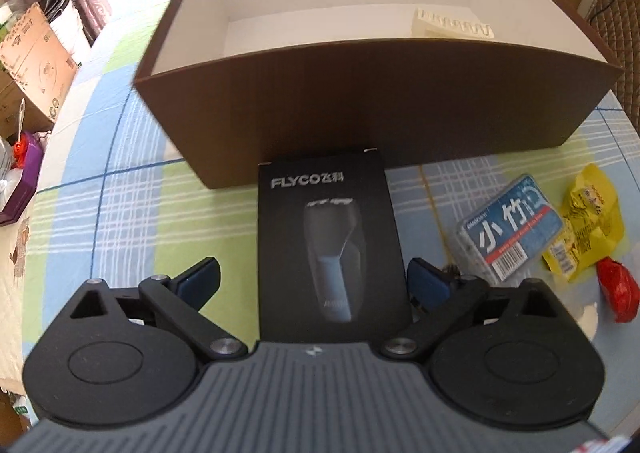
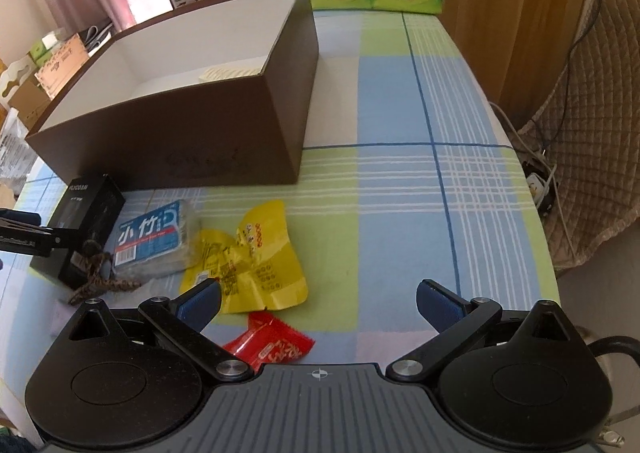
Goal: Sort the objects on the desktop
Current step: 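Grasp the black FLYCO shaver box with the left tool while the right tool grasps the yellow packet, then lift the shaver box and yellow packet over the brown box with both tools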
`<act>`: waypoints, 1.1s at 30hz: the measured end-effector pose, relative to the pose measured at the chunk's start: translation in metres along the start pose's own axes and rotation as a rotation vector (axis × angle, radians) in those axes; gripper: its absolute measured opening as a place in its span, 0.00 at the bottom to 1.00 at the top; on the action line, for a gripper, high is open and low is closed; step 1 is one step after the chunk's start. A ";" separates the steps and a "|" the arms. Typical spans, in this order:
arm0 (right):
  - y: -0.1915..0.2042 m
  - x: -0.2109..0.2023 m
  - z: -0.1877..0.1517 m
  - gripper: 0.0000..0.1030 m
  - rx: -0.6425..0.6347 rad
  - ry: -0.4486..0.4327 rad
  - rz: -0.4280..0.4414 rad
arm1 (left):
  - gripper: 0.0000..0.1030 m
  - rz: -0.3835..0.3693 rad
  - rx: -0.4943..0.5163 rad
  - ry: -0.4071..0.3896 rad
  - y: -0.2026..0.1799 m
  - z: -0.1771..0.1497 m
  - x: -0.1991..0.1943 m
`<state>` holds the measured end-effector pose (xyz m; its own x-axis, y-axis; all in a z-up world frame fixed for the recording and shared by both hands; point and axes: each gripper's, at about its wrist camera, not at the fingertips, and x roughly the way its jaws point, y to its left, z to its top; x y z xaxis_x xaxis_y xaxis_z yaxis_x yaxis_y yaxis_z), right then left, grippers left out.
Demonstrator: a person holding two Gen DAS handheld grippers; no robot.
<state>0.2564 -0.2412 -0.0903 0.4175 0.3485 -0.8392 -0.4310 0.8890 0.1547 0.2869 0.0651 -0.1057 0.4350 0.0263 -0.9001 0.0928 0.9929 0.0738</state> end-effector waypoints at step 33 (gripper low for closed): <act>-0.001 0.053 0.030 0.15 -0.251 0.053 0.438 | 0.75 0.061 -0.175 0.035 0.080 -0.042 0.000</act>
<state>0.3029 -0.2151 -0.1195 0.1164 0.6513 -0.7498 -0.7380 0.5620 0.3736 0.2565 0.1496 -0.1180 0.4037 0.0885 -0.9106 -0.0919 0.9942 0.0559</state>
